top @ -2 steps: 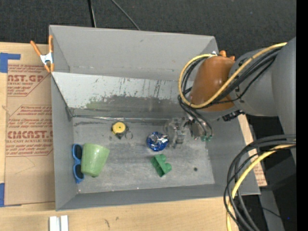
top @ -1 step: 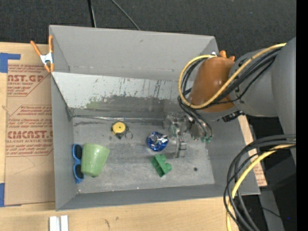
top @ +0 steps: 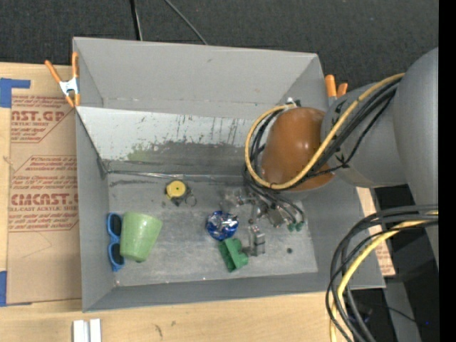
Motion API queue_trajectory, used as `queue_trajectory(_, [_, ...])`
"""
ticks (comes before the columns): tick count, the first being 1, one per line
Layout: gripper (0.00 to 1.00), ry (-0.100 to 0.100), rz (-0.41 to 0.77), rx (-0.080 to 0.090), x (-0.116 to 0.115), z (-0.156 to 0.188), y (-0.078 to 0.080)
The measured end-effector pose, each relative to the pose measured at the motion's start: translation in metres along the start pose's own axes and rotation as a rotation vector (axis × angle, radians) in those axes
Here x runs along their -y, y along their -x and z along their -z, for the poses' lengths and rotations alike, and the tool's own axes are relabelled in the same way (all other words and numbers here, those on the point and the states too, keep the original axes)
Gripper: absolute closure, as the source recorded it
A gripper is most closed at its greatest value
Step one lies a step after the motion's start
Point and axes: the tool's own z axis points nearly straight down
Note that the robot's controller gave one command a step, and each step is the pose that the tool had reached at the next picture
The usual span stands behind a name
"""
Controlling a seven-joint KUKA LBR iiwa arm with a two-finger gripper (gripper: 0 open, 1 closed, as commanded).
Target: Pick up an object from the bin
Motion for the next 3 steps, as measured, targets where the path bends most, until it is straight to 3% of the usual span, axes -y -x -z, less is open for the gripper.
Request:
queue_trajectory(1, [0.00,0.001,0.271,0.000,-0.047,0.002,-0.019])
queue_trajectory(2, [0.00,-0.002,0.531,0.000,-0.054,0.017,-0.041])
queue_trajectory(3, [0.00,-0.001,0.843,0.000,-0.053,0.000,-0.041])
